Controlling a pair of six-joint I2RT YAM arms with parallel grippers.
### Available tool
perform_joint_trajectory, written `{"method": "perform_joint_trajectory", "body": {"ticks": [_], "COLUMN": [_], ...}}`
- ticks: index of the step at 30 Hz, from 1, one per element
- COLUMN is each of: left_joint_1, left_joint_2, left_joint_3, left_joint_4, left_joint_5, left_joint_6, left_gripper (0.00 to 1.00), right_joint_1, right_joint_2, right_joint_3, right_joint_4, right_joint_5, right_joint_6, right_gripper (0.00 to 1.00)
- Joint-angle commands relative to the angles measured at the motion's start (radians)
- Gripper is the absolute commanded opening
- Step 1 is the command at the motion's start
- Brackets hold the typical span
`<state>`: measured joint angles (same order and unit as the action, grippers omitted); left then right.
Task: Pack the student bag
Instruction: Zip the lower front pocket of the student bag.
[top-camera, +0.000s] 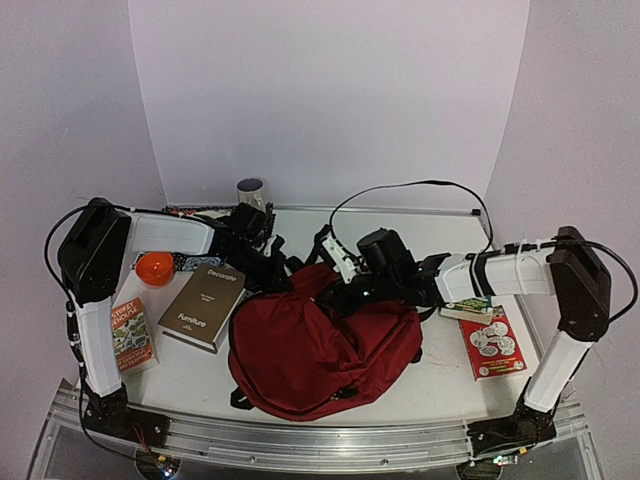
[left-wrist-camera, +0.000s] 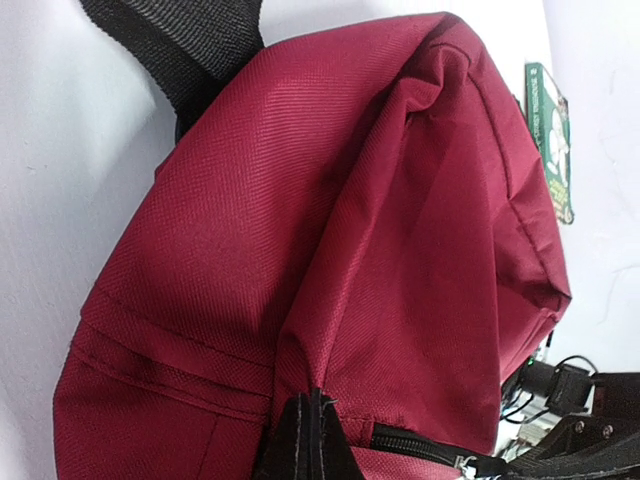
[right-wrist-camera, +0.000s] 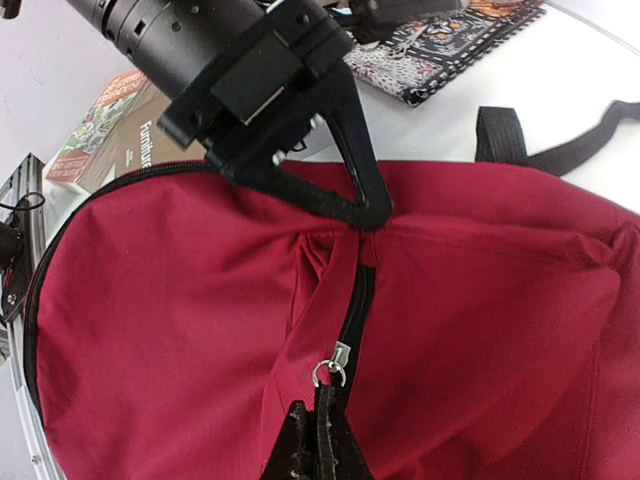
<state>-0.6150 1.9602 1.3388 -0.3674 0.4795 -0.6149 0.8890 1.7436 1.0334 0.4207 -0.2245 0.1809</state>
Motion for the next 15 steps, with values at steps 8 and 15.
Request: {"method": "perform_joint_trajectory", "body": {"ticks": [8, 15], "left_joint_1": [0.186, 0.185], "left_joint_2": [-0.011, -0.035], "left_joint_3": [-0.004, -0.036], "left_joint_4": [0.048, 0.054], "left_joint_5": [-0.273, -0.27], "left_joint_6": [-0.09, -0.059], "left_gripper": [0.0, 0.0], "right_joint_1": [0.011, 0.003], "right_joint_2": [-0.237, -0.27], "right_joint_3": [-0.136, -0.176], "right_joint_4": [-0.168, -0.177], "right_joint_5": [0.136, 0.264], "right_joint_6": [0.057, 0.12], "right_gripper": [0.0, 0.0]}}
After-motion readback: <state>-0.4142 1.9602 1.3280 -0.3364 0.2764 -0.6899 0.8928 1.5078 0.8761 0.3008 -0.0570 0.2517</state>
